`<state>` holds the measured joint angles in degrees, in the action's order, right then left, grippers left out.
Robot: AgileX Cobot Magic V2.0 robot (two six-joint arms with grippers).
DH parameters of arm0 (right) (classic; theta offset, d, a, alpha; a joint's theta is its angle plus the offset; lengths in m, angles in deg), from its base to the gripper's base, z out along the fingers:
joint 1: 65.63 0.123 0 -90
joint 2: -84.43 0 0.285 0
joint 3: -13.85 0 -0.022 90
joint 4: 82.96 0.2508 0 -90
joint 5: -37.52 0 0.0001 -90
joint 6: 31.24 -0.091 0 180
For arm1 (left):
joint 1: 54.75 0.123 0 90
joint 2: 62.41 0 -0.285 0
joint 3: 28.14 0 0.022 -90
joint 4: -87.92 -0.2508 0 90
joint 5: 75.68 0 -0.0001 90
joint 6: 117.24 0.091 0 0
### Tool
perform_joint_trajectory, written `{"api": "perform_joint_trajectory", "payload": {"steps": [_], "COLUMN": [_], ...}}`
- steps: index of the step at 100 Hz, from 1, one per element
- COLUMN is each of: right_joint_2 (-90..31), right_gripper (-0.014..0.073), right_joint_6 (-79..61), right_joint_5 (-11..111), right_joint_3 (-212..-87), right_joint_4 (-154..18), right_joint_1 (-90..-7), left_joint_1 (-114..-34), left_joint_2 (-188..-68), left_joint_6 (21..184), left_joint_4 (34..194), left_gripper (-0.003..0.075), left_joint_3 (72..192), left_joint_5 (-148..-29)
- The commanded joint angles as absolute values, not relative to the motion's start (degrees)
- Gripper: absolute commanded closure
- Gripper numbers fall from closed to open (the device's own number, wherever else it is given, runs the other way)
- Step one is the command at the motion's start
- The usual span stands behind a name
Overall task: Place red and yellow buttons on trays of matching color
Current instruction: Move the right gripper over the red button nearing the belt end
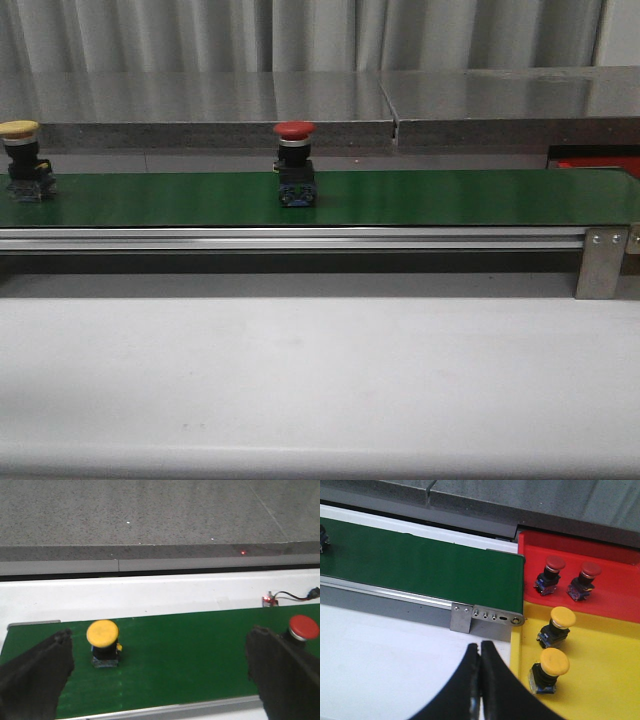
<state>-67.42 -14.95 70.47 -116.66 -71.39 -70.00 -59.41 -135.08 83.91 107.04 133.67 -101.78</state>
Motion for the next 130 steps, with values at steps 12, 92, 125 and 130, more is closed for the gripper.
{"api": "perform_joint_trajectory", "payload": {"steps": [12,92,125,130], "right_joint_2": [-67.0,-67.0,-67.0,-67.0], "right_gripper": [0.0711,0.0711,0.0711,0.0711], "right_joint_6": [-14.8,-14.8,-14.8,-14.8], "right_joint_5": [66.3,66.7,66.8,66.8], "right_joint_3": [-118.1,-118.1,-118.1,-118.1], "right_joint_4": [-70.9,-70.9,-70.9,-70.9], "right_joint_1": [-70.0,-70.0,-70.0,-70.0], "left_joint_1": [-61.9,-62.0,-62.0,-62.0], "left_joint_2": [-121.8,-98.9,-98.9,-98.9], "left_joint_6": [84.1,84.1,84.1,84.1], "left_joint_4": [110.4,111.0,110.9,110.9], "left_gripper": [0.0059,0.0739,0.0739,0.0739], "left_joint_3": [122.4,104.1,104.1,104.1], "left_joint_5": [-95.8,-94.2,-94.2,-94.2]}}
